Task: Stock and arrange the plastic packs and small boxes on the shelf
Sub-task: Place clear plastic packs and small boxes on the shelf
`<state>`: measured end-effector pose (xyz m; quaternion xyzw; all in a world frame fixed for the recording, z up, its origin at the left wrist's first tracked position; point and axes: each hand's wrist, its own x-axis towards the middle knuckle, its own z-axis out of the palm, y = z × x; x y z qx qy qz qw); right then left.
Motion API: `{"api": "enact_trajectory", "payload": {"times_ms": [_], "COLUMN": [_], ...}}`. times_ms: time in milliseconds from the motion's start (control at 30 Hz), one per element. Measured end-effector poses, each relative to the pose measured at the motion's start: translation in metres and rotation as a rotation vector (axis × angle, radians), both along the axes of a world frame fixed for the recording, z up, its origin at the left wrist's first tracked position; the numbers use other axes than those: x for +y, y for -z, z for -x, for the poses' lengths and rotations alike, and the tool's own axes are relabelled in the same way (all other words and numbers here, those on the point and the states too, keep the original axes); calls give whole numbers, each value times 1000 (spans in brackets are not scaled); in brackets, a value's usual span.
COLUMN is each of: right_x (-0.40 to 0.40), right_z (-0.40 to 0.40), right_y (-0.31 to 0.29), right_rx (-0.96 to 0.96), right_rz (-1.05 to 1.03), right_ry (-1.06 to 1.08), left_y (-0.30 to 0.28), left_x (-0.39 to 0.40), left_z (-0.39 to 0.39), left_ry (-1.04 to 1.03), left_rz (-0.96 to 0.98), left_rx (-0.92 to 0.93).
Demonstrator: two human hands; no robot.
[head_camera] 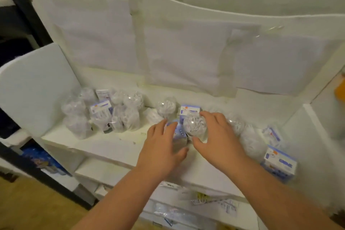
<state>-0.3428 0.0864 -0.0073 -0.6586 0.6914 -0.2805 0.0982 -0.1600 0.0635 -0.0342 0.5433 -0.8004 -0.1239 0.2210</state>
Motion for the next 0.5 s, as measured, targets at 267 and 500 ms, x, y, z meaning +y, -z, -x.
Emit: {"api": "enact_trajectory", "payload": {"times_ms": [267,500], "right_x": [-26,-33], "right_z": [-18,-27], "right_y": [15,17], "right_rx": [97,108], "right_rz": [-76,-85], "right_ry": [123,214], "left_y": [19,25], "left_x": [-54,-39], "left_z": [-12,-23], "left_ry": [214,252], "left_rz": [132,-39], "left_rx": [-169,-88]}}
